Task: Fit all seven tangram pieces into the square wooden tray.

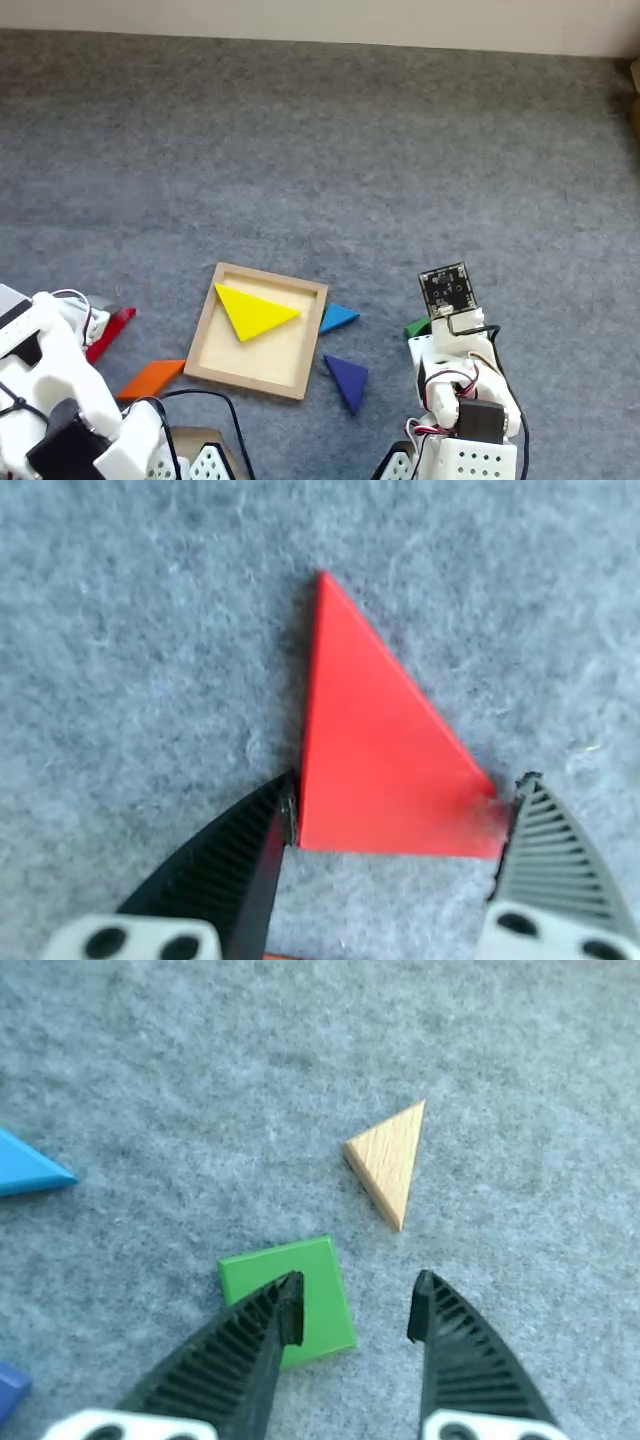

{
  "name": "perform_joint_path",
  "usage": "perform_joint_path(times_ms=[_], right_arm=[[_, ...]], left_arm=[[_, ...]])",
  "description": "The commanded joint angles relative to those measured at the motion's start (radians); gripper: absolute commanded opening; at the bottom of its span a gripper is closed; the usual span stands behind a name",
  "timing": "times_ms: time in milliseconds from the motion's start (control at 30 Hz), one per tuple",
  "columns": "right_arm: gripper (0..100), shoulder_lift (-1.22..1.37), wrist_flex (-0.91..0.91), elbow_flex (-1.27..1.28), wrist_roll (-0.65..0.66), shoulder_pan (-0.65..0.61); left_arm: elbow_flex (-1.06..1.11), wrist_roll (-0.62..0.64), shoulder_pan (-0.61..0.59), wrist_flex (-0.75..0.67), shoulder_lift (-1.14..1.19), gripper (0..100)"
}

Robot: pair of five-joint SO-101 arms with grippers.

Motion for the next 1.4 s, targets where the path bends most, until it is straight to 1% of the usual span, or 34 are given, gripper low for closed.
perform_joint_path(times_ms=[0,233,367,433,500,633,667,733,900,1000,1067,1200,1267,1367], right_arm=[[18.0,-0.015,0.005,0.093,0.014,0.013],[18.0,-0.015,0.005,0.093,0.014,0.013],[18.0,-0.015,0.005,0.093,0.014,0.013],[18.0,-0.015,0.005,0.093,0.014,0.013],[18.0,-0.015,0.005,0.093,0.014,0.013],[18.0,-0.015,0.005,0.093,0.014,0.013],[18.0,-0.015,0.005,0.093,0.014,0.013],[18.0,-0.015,0.005,0.093,0.014,0.013],[18.0,-0.015,0.005,0.093,0.014,0.013],[18.0,-0.015,0.005,0.093,0.014,0.013],[18.0,-0.015,0.005,0.093,0.014,0.013],[18.0,-0.015,0.005,0.093,0.014,0.013],[18.0,-0.015,0.005,0.093,0.014,0.013],[18.0,-0.015,0.005,0.093,0.014,0.013]], left_arm=[[-0.047,-0.003,0.022,-0.02,0.059,33],[-0.288,-0.005,0.038,0.138,0.335,33],[-0.392,-0.005,0.051,0.178,0.438,31],[-0.418,-0.006,0.064,0.18,0.453,27],[-0.438,-0.025,0.084,0.176,0.456,19],[-0.47,-0.169,0.137,0.175,0.463,1],[-0.473,-0.187,0.151,0.175,0.463,0],[-0.478,-0.207,0.185,0.175,0.463,3],[-0.486,-0.21,0.262,0.124,0.45,1],[-0.556,-0.235,0.292,0.138,0.452,1],[-0.625,-0.269,0.308,0.199,0.45,1],[-0.769,-0.275,0.318,0.451,0.45,1],[-0.814,-0.278,0.318,0.545,0.45,1],[-0.829,-0.282,0.317,0.605,0.45,1]])
